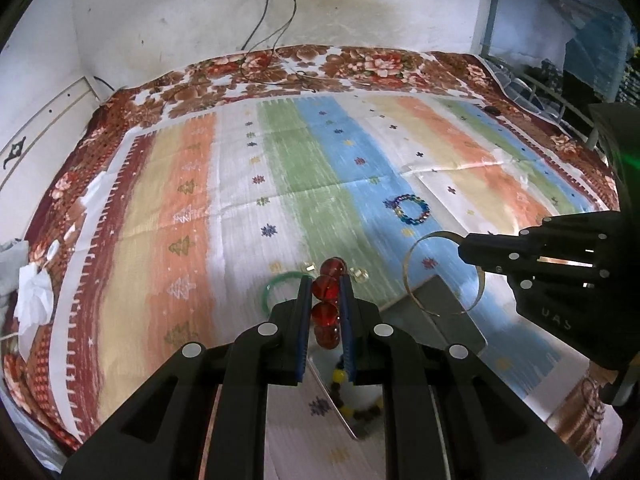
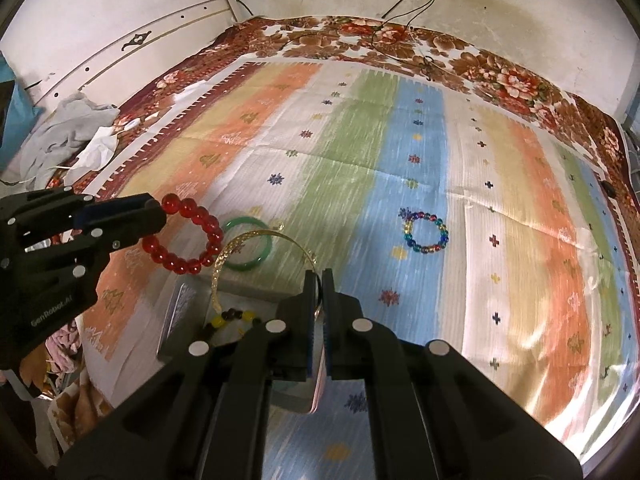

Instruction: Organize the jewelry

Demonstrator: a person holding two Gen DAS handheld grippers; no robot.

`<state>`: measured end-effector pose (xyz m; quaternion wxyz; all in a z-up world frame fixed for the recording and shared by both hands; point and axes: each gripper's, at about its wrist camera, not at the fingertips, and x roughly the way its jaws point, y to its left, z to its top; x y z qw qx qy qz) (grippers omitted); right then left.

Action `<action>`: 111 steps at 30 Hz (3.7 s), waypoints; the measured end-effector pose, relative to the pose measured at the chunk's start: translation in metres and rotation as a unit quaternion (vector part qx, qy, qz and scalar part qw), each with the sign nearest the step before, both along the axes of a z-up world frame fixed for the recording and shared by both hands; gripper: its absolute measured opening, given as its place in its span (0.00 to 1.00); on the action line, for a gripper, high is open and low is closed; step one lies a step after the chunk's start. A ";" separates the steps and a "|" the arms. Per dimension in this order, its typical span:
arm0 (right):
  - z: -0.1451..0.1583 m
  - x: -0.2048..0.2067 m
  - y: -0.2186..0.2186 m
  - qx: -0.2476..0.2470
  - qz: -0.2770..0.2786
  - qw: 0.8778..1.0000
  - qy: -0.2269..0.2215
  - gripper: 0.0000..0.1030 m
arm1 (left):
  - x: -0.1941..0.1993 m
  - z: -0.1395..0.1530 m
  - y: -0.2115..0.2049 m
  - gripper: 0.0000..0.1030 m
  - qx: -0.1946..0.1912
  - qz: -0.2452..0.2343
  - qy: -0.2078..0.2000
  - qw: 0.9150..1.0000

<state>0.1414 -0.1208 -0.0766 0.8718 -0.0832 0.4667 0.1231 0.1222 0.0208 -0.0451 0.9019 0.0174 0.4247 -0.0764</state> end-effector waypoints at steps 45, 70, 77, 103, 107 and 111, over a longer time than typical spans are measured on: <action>-0.011 -0.016 -0.002 -0.001 0.007 1.000 0.016 0.36 | -0.018 -0.023 0.000 0.39 -0.010 0.002 0.026 1.000; -0.021 0.033 -0.012 -0.003 0.010 0.999 0.037 0.36 | 0.023 -0.039 0.018 0.39 -0.005 0.012 0.054 0.998; -0.035 0.058 -0.011 -0.012 0.019 0.998 0.060 0.36 | 0.041 -0.050 0.027 0.39 -0.006 0.015 0.069 0.998; -0.097 0.129 0.022 -0.020 0.128 0.974 0.186 0.46 | 0.092 -0.092 0.048 0.42 0.008 0.008 0.115 0.993; -0.103 0.137 0.027 -0.023 0.129 0.973 0.190 0.46 | 0.098 -0.097 0.052 0.42 0.003 0.008 0.122 0.993; -0.111 0.138 0.032 -0.030 0.142 0.969 0.201 0.46 | 0.101 -0.104 0.050 0.42 0.009 -0.006 0.131 0.991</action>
